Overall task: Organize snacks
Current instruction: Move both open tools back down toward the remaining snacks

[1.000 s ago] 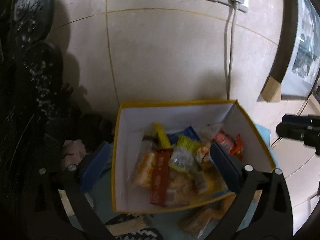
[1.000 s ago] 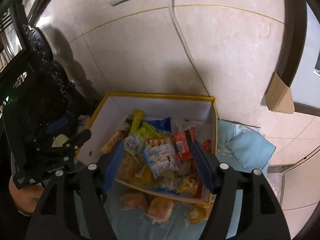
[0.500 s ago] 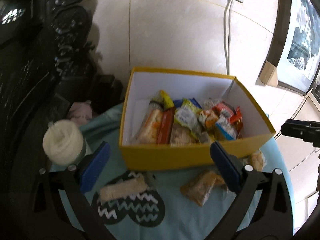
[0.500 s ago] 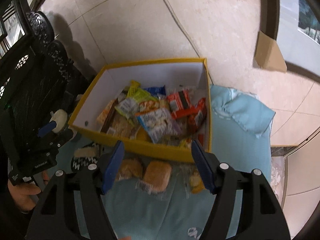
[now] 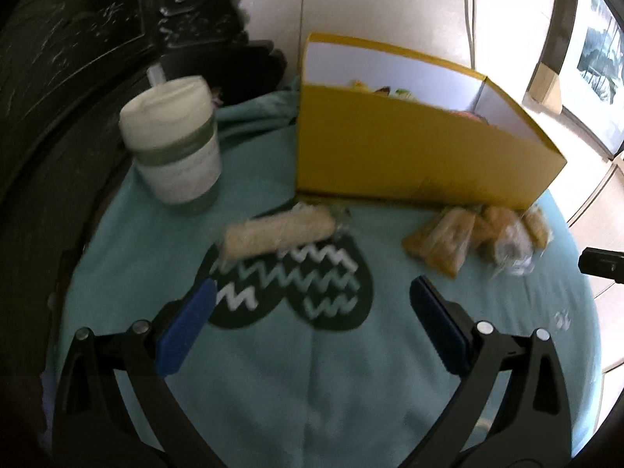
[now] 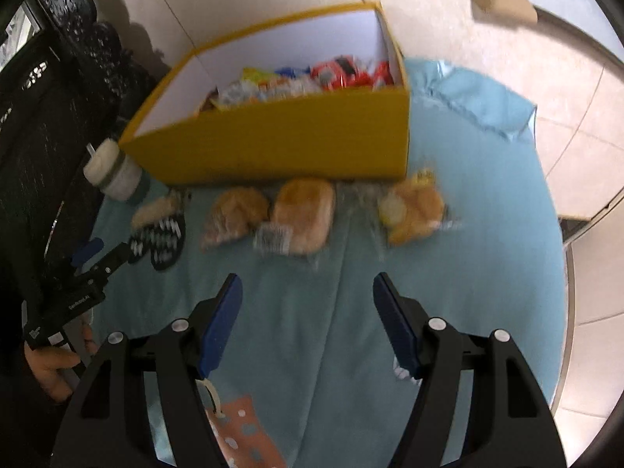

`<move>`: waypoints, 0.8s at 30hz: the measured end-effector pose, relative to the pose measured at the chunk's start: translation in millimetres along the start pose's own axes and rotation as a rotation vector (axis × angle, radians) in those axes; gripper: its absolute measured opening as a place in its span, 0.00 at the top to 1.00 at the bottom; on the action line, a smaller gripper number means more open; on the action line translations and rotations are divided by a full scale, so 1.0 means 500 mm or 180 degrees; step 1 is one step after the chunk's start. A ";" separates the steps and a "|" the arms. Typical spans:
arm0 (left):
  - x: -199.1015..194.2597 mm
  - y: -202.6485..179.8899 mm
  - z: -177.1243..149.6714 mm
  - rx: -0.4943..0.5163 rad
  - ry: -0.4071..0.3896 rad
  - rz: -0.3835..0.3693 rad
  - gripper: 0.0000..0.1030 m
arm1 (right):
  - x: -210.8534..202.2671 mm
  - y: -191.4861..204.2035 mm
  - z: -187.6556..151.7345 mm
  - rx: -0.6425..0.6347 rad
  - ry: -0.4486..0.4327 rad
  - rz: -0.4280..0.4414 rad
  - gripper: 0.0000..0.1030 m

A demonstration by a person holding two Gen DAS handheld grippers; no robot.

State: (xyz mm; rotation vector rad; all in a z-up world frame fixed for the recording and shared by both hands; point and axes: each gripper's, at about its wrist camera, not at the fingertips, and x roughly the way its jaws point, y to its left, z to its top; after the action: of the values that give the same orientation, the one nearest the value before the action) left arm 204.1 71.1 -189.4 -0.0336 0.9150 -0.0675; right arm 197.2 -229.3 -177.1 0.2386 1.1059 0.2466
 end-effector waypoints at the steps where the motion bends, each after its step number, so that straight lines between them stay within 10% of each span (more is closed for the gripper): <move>1: -0.004 0.004 -0.011 0.0010 -0.0034 0.0021 0.02 | 0.004 0.002 -0.009 -0.0003 -0.0003 -0.0018 0.32; 24: 0.106 -0.001 0.032 0.0411 -0.0282 0.0006 0.02 | 0.074 0.064 -0.027 -0.0423 -0.0210 -0.0185 0.29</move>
State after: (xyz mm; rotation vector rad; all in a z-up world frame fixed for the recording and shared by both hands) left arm 249.0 66.6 -221.5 0.0835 0.8206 -0.1223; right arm 198.4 -186.8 -204.2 0.0954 1.0252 0.2576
